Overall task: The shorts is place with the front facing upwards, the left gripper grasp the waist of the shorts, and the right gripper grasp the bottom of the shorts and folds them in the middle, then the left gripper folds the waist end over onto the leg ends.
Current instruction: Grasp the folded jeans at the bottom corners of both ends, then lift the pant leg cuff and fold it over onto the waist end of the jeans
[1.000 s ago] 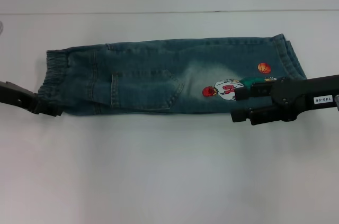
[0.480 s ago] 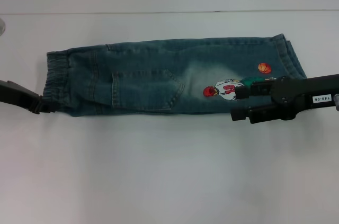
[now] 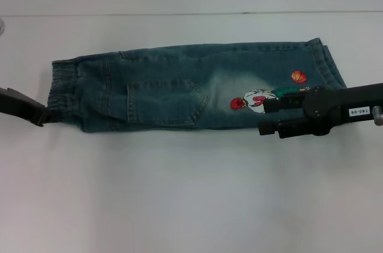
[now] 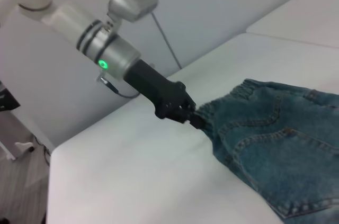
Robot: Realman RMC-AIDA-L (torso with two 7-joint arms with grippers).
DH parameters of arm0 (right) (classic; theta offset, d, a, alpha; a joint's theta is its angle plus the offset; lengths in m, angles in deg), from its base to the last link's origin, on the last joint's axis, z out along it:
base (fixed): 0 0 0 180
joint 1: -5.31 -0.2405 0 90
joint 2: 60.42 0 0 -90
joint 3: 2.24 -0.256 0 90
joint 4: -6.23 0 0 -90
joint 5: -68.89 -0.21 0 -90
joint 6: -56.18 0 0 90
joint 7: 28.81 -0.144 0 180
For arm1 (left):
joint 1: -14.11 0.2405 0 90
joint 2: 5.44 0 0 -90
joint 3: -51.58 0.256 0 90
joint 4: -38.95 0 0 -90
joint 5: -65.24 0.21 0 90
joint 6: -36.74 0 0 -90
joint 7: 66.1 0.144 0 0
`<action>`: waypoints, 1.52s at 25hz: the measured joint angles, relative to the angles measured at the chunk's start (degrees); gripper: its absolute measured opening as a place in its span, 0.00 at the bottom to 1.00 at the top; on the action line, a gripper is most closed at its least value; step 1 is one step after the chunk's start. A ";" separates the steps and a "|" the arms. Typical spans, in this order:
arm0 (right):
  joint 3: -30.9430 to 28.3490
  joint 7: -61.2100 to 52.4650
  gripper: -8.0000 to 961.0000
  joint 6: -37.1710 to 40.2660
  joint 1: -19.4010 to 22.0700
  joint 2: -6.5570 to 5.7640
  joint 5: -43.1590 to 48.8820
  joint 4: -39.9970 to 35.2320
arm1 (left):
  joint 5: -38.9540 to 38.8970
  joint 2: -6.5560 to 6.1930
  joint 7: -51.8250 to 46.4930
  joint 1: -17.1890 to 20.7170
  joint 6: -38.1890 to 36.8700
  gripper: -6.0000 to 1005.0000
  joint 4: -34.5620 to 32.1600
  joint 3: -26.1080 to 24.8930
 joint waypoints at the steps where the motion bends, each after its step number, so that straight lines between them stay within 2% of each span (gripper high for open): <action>1: 0.10 0.01 0.81 -0.67 0.04 0.18 0.00 -0.06 | -0.11 -0.01 0.00 0.06 -0.70 0.04 -0.67 -0.08; 7: 1.45 0.18 0.78 -5.74 -0.16 1.36 0.74 0.51 | -0.28 -0.04 0.09 -0.13 -4.93 0.04 -4.59 -0.20; 13: 0.81 0.14 0.53 -12.91 -0.33 3.45 0.59 0.82 | -2.43 -0.12 0.12 -1.02 -9.73 0.04 -8.91 -0.23; 15: 0.14 0.93 0.27 -16.72 -0.19 4.73 -0.60 0.85 | -3.92 -0.31 0.13 -1.41 -11.24 0.04 -10.26 -0.33; 16: -0.13 2.27 0.24 -19.85 -0.05 5.95 -1.95 1.02 | -4.93 -0.44 0.15 -1.69 -12.08 0.04 -10.92 -0.31; 18: -0.14 4.66 0.17 -23.50 -0.08 7.12 -4.01 2.01 | -7.77 -0.72 0.15 -2.45 -14.08 0.04 -12.28 -0.42; 21: 0.19 11.88 0.07 -30.79 -1.23 8.12 -11.69 8.30 | -12.23 -1.11 -0.05 -3.69 -16.14 0.04 -13.97 -0.48; 26: -0.12 32.99 0.04 -42.38 -4.58 8.69 -30.22 22.29 | -15.85 -1.75 -0.27 -6.77 -17.17 0.04 -14.43 -0.69; 30: -0.85 52.19 0.02 -45.21 -8.69 9.22 -44.24 33.65 | -17.28 -2.01 -0.29 -9.31 -17.19 0.04 -14.23 -0.87; 33: -2.22 56.69 0.01 -45.36 -10.09 9.45 -45.68 36.61 | -18.03 -2.10 -0.30 -10.46 -17.25 0.04 -14.15 -0.89; 38: -10.00 70.05 0.01 -47.21 -14.22 9.52 -44.72 45.61 | -19.60 -2.23 -0.28 -13.41 -17.82 0.04 -13.84 -0.49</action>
